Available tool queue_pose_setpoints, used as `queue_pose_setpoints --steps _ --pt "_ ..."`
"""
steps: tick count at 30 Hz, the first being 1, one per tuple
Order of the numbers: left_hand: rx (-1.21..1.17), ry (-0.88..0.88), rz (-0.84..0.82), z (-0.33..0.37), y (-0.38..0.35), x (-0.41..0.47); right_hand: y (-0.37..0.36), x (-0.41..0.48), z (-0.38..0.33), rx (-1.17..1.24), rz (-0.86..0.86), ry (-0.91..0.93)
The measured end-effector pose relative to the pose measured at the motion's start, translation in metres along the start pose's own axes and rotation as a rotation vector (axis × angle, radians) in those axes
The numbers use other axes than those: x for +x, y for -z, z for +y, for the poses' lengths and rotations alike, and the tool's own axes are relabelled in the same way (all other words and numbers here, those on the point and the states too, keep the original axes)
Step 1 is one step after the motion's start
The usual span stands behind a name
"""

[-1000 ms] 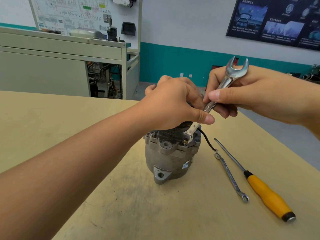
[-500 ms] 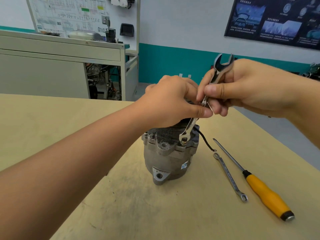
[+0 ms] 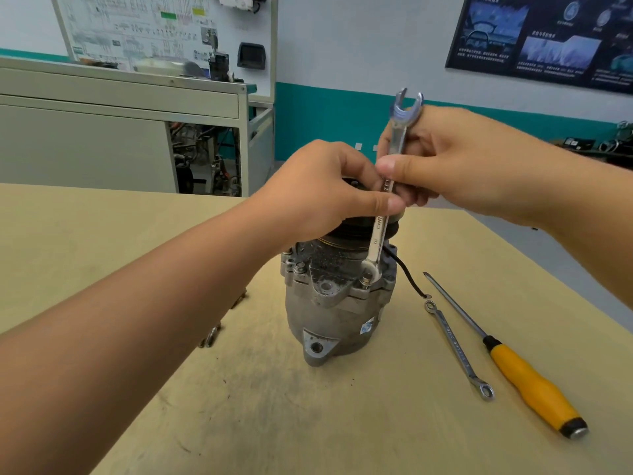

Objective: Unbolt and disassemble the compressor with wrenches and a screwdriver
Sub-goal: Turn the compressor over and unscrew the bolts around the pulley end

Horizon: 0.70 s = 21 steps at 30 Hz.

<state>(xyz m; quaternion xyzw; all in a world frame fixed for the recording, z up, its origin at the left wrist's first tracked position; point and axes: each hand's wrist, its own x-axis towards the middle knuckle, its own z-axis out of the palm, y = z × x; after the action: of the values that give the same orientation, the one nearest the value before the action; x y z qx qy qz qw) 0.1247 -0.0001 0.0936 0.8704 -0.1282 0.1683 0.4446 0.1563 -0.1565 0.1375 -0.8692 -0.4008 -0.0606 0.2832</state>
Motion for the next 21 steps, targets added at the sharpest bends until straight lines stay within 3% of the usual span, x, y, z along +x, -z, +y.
queue_pose_setpoints --steps 7,10,14,21 --pt "-0.089 -0.031 -0.033 -0.003 0.003 -0.007 0.005 0.003 -0.011 0.271 -0.158 -0.052" --pt "-0.091 -0.064 -0.125 -0.002 0.006 -0.008 0.005 0.0 -0.012 0.33 -0.236 -0.039" --pt "-0.094 -0.081 -0.198 -0.001 0.008 -0.008 0.003 -0.005 -0.011 0.191 -0.16 0.002" --pt "0.057 -0.132 -0.077 0.004 0.001 -0.005 0.011 -0.012 -0.007 0.05 -0.125 0.024"
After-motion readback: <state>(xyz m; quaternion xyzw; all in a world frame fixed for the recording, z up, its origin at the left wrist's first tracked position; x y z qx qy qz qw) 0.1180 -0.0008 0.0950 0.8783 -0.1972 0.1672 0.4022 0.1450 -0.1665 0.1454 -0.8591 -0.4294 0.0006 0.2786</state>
